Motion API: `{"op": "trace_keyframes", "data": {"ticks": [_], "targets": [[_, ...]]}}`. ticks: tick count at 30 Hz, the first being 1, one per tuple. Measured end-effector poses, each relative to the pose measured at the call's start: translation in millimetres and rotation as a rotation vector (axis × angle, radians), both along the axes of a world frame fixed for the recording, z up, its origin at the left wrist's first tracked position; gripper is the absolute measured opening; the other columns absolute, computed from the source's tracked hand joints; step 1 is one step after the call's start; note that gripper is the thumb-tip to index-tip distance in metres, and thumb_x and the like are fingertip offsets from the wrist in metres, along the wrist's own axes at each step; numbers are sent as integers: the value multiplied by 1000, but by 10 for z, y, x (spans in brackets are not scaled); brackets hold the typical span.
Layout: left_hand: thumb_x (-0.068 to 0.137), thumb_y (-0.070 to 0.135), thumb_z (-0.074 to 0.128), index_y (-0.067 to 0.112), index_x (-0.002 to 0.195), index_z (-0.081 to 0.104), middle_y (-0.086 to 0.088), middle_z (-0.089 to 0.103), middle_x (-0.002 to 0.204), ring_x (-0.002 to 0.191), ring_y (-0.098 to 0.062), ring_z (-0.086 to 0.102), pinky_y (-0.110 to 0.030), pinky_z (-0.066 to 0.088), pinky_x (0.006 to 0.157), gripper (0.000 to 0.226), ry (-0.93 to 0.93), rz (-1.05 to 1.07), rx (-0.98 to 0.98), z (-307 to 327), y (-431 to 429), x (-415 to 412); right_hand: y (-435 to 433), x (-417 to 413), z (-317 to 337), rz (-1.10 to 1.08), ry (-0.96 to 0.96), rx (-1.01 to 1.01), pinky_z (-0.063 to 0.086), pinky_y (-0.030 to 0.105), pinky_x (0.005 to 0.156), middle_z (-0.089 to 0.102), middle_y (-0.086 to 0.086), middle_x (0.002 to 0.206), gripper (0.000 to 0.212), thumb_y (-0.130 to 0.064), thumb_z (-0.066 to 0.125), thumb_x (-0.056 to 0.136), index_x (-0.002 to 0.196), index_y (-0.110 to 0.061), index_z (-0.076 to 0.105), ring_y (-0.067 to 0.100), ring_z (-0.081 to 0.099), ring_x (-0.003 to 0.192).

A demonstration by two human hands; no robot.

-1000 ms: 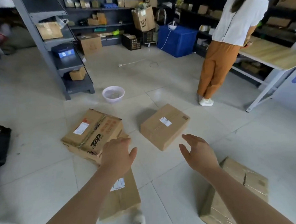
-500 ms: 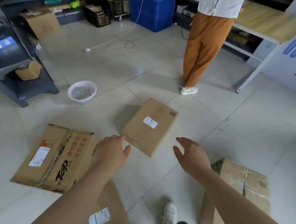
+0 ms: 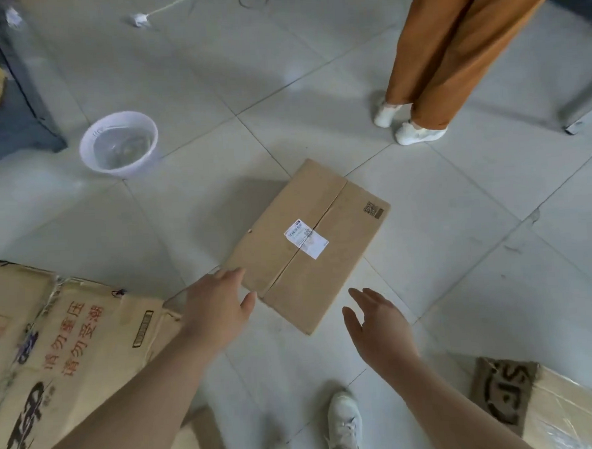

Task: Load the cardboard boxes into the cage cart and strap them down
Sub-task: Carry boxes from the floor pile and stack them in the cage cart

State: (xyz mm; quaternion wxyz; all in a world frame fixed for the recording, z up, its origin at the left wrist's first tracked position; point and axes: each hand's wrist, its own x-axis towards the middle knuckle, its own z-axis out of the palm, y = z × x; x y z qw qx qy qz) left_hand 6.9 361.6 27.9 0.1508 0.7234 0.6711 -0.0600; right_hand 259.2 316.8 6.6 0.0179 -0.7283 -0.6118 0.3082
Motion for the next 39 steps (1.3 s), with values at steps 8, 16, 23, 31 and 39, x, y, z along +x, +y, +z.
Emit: {"op": "trace_keyframes", "data": {"ticks": [8,16,23,31,39], "targets": [[88,50,54,14,140,41,-13,52,128,116,-34,49,-40,43,92,65,80,-45,-68,-1744,848,-139,478,-263,-1691,-132,-1,-109,37,35,104,27,8,154,52,-42,37,98,147,-29,27,22,32,137],[72,80,47,34,151,5,-20,10,154,141,-37,15,-46,19,113,100,190,-48,-305,-3075,1409,-568,559,-695,-3065,-360,42,-178,29,41,112,15,17,154,66,-44,44,94,150,-31,11,31,23,139],[56,80,64,55,142,-11,-16,1,154,140,-37,16,-49,25,111,118,42,115,-394,-3610,1612,-699,556,-784,-3559,-550,221,-143,45,40,97,17,12,145,83,-49,57,86,140,-59,-5,34,50,115],[44,82,69,55,144,1,-15,29,130,121,-36,35,-43,34,104,123,-84,171,-320,-3470,1468,-553,600,-576,-3342,-644,216,-24,47,32,93,32,4,125,85,-55,67,76,142,-55,14,18,52,97],[31,99,47,55,140,24,-12,37,123,119,-34,39,-41,34,103,120,-79,300,-242,-2189,1376,-460,1015,-260,-1987,-529,37,-89,45,31,88,40,-1,125,80,-70,62,68,139,-48,33,20,58,103]]}}
